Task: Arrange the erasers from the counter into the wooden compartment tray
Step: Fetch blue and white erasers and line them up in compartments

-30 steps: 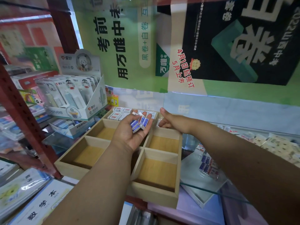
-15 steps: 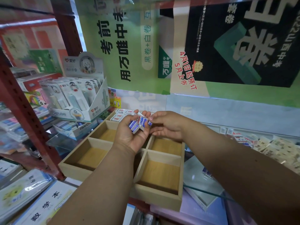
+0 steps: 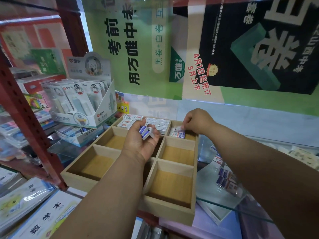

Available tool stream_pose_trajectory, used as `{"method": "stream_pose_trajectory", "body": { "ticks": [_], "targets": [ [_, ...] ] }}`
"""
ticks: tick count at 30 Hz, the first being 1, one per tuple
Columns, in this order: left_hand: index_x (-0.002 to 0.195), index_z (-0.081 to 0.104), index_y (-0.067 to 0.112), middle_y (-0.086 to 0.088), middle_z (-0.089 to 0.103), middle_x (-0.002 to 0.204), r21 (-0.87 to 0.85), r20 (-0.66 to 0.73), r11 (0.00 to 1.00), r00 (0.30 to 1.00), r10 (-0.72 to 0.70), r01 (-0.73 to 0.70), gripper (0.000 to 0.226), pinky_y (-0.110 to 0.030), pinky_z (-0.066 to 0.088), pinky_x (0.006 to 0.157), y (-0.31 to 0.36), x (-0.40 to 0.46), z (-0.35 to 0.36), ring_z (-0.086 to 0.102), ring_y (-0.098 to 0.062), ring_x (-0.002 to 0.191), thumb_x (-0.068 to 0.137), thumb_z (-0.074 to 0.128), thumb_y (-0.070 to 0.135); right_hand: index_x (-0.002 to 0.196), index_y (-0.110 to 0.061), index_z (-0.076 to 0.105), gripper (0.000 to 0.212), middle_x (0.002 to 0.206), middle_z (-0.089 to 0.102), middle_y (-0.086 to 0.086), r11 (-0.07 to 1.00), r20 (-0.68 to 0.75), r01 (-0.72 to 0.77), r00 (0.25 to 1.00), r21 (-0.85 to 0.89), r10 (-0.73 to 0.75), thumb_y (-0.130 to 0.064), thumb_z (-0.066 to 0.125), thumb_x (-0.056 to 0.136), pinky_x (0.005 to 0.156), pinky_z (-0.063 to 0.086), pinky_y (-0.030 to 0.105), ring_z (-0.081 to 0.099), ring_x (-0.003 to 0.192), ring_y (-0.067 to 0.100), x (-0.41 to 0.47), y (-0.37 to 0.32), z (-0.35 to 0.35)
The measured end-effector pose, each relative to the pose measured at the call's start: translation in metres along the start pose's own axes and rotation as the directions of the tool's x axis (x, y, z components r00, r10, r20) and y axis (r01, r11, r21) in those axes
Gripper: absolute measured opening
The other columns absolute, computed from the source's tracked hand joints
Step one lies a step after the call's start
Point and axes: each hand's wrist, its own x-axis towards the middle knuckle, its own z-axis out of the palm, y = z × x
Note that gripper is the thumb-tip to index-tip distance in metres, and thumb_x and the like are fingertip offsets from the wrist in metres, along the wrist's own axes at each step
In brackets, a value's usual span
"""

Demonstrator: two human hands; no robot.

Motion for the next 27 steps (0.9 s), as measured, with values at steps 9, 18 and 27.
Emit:
{"method": "stream_pose_trajectory", "body": {
  "ticks": [9, 18, 27],
  "targets": [
    [0.116, 0.058, 0.008, -0.016, 0.055, 0.097, 0.084, 0.004, 0.996, 1.000, -0.006, 0.005, 0.027, -0.039, 0.058, 0.072, 0.001, -0.001, 0.002, 0.057, -0.021, 0.084, 0.089, 0.059, 0.006, 0.094, -0.002, 0.070, 0.015, 0.096, 0.055, 0.011, 0.956, -0.008, 0.090, 0.995, -0.278, -0.096, -0.014, 0.066, 0.084, 0.071, 0.040, 0.027, 0.059, 0.097, 0.029, 0.013, -0.002, 0.030],
    [0.101, 0.056, 0.003, -0.020, 0.065, 0.090, 0.136, 0.029, 0.990, 0.998, -0.049, 0.045, 0.009, -0.047, 0.058, 0.070, 0.002, -0.005, 0.004, 0.067, -0.028, 0.082, 0.095, 0.053, 0.009, 0.092, -0.015, 0.073, 0.011, 0.088, 0.069, -0.002, 0.821, -0.043, 0.187, 0.980, 0.540, -0.195, -0.016, 0.073, 0.081, 0.072, 0.045, 0.019, 0.060, 0.078, 0.007, -0.008, -0.032, 0.006],
    [0.111, 0.056, -0.003, -0.023, 0.069, 0.091, 0.084, 0.174, 0.992, 0.979, -0.110, 0.096, 0.023, -0.038, 0.059, 0.064, 0.000, -0.006, 0.004, 0.069, -0.031, 0.076, 0.095, 0.050, 0.011, 0.111, -0.013, 0.067, 0.045, 0.094, 0.064, -0.012, 0.783, 0.166, 0.373, 0.845, 0.499, -0.508, -0.002, 0.080, 0.070, 0.068, 0.044, 0.007, 0.056, 0.070, -0.009, -0.025, -0.054, -0.010]
  ]
}}
